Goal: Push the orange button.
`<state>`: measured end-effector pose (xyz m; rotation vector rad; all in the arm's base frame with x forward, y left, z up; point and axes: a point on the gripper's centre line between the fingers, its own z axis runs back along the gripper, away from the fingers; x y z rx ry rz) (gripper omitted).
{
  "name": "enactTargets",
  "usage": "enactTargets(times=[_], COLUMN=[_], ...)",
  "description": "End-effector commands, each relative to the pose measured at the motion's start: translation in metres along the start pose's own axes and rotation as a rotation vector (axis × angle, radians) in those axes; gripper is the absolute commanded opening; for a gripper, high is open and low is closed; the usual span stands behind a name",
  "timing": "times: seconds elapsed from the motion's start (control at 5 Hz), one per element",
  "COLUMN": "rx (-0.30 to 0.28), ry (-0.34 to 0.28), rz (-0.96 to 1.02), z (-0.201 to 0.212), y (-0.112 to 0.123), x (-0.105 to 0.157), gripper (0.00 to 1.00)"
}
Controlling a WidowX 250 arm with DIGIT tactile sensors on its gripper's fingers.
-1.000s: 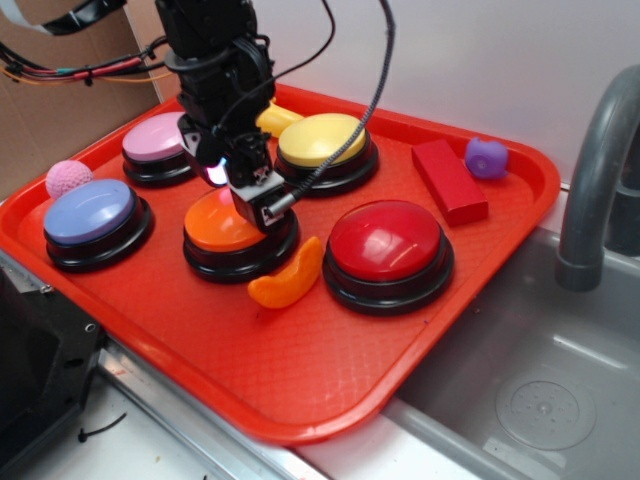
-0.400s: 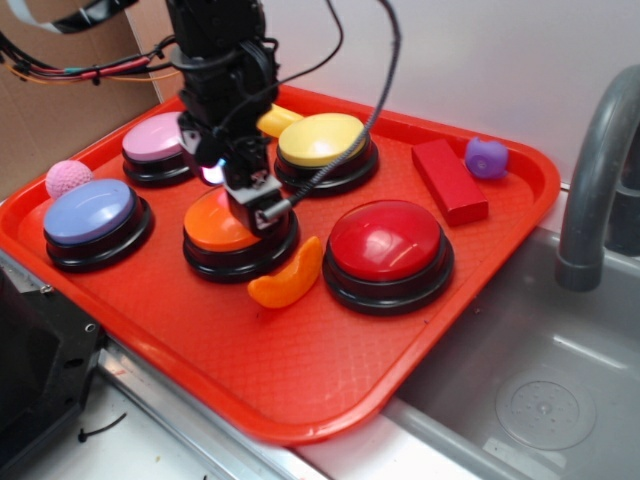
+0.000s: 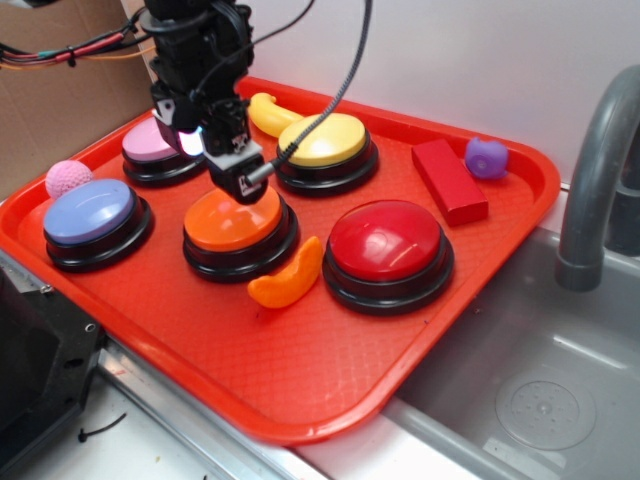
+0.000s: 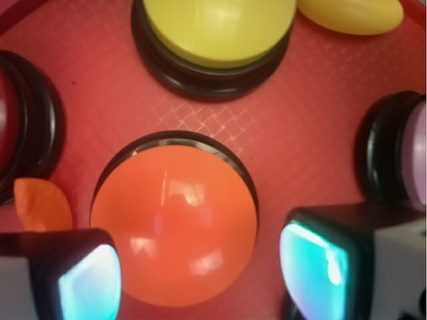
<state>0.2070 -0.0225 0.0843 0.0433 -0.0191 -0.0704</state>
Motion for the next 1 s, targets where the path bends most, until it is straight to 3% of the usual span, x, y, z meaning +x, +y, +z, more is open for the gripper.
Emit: enactTargets(times=[0.0, 0.8], rx=[0.03, 0.051], ry=[-0.063, -0.067], rz=[0.064, 0.073], z=[0.045, 0.078], y=[0.003, 0.004], x=[0.008, -0.004], gripper=[1.0, 1.0])
